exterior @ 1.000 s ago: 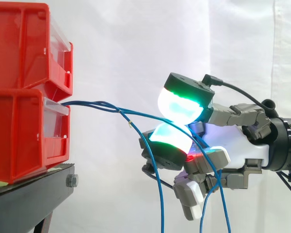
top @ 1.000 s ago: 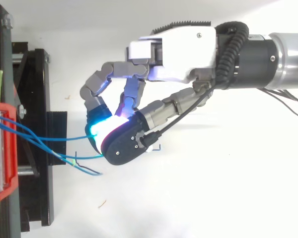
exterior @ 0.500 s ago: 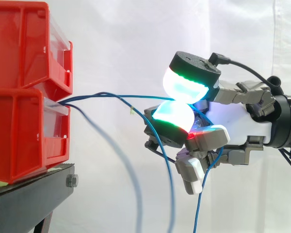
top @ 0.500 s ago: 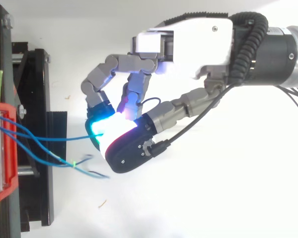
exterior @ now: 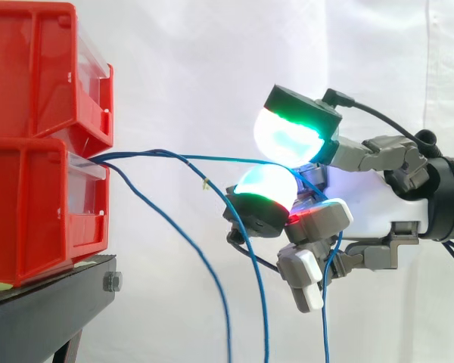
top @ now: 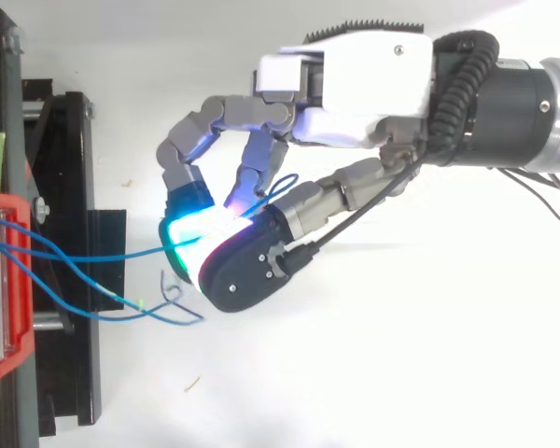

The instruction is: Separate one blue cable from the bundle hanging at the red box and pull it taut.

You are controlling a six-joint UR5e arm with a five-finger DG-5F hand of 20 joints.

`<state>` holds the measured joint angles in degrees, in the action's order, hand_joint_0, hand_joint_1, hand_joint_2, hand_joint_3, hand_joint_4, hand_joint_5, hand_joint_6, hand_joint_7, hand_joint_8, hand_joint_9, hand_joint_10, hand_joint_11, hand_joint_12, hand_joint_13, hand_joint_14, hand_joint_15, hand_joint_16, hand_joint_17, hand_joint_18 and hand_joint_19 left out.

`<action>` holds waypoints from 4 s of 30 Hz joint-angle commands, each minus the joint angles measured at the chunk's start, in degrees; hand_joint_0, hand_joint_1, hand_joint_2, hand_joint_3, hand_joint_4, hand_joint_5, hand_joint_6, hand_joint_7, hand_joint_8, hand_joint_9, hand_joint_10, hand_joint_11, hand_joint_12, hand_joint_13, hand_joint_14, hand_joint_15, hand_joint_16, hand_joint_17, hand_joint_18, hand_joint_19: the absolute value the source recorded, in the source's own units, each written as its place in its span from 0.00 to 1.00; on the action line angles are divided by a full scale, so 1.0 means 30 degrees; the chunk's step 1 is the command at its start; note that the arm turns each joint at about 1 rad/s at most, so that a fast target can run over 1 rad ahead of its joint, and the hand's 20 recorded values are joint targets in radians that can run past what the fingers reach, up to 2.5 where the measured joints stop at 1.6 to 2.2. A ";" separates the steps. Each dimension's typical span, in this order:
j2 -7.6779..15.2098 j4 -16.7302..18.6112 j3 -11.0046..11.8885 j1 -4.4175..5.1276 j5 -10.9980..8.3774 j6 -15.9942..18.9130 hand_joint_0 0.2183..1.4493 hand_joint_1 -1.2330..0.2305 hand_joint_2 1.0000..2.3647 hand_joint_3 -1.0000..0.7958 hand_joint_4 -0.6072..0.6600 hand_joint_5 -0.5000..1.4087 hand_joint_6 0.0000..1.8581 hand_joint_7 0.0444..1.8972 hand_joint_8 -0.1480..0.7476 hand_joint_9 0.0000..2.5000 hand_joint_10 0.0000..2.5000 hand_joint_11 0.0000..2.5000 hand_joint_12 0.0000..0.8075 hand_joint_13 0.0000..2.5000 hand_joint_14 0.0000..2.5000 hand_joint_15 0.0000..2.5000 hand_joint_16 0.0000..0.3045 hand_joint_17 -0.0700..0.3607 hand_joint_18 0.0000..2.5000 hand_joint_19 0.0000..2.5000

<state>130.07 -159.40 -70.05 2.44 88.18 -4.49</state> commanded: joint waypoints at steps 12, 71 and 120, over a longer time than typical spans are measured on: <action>0.0004 -0.0335 -0.0001 0.0328 -0.0244 -0.1139 0.31 0.54 0.01 0.46 0.58 0.19 0.43 0.61 0.59 0.54 0.01 0.44 0.58 0.47 0.01 0.27 0.19 0.46 0.41 0.23; 0.0033 -0.0335 -0.0030 0.0885 -0.1210 0.0707 0.29 0.44 0.00 0.31 0.64 0.15 0.46 0.56 0.58 0.47 0.01 0.47 0.58 0.45 0.01 0.28 0.18 0.46 0.40 0.22; -0.0143 0.1364 -0.2374 0.1060 -0.0595 -0.0787 0.39 0.32 0.01 0.39 0.52 0.15 0.48 0.56 0.49 0.45 0.23 0.68 0.46 0.55 0.06 0.72 0.17 0.44 0.40 0.26</action>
<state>129.95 -154.79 -77.15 5.84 85.59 -5.04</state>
